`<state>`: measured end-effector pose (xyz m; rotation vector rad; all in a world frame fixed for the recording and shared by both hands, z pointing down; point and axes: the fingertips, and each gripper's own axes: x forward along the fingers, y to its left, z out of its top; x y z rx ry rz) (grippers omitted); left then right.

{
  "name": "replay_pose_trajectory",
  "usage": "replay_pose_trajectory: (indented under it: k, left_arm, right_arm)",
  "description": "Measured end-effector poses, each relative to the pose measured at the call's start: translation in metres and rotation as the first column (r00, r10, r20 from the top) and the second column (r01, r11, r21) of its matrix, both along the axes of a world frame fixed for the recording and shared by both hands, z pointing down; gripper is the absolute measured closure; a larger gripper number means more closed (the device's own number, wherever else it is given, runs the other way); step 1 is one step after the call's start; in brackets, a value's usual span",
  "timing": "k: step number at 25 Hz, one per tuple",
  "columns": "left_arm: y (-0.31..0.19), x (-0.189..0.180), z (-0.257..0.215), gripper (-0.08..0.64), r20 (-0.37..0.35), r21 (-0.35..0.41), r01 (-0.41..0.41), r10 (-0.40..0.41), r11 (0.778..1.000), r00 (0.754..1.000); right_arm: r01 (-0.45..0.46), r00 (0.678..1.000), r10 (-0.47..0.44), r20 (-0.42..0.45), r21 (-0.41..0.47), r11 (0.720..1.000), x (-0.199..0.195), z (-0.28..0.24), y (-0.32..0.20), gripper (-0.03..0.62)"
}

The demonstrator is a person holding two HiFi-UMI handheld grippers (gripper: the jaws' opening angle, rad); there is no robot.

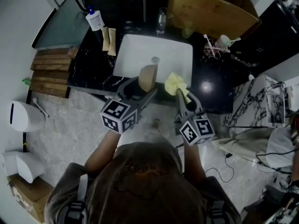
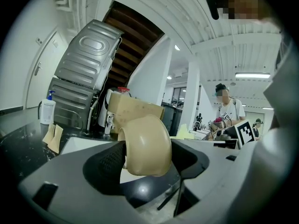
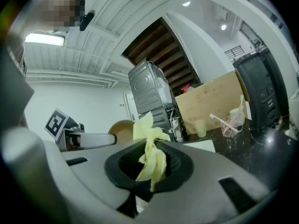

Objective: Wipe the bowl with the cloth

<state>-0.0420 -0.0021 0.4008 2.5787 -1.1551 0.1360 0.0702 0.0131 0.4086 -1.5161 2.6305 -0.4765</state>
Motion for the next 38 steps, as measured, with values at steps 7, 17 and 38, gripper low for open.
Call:
replay_pose_trajectory:
  k: [7, 17, 38]
  left_arm:
    - [-0.051, 0.029, 0.002, 0.258, 0.011, -0.008, 0.028, -0.028, 1.000, 1.000]
    - [-0.085, 0.033, 0.007, 0.259, 0.048, -0.036, 0.044, -0.043, 0.998, 0.998]
    - [-0.161, 0.043, 0.011, 0.261, 0.076, -0.025, -0.124, 0.126, 0.992, 0.989]
  right_arm:
    - [0.035, 0.999, -0.035, 0.002, 0.008, 0.999, 0.035, -0.004, -0.052, 0.566]
    - [0.088, 0.996, -0.088, 0.008, -0.002, 0.996, 0.041, 0.001, -0.097, 0.566]
    - [0.018, 0.997, -0.014, -0.081, 0.046, 0.999, 0.047, -0.020, -0.161, 0.566]
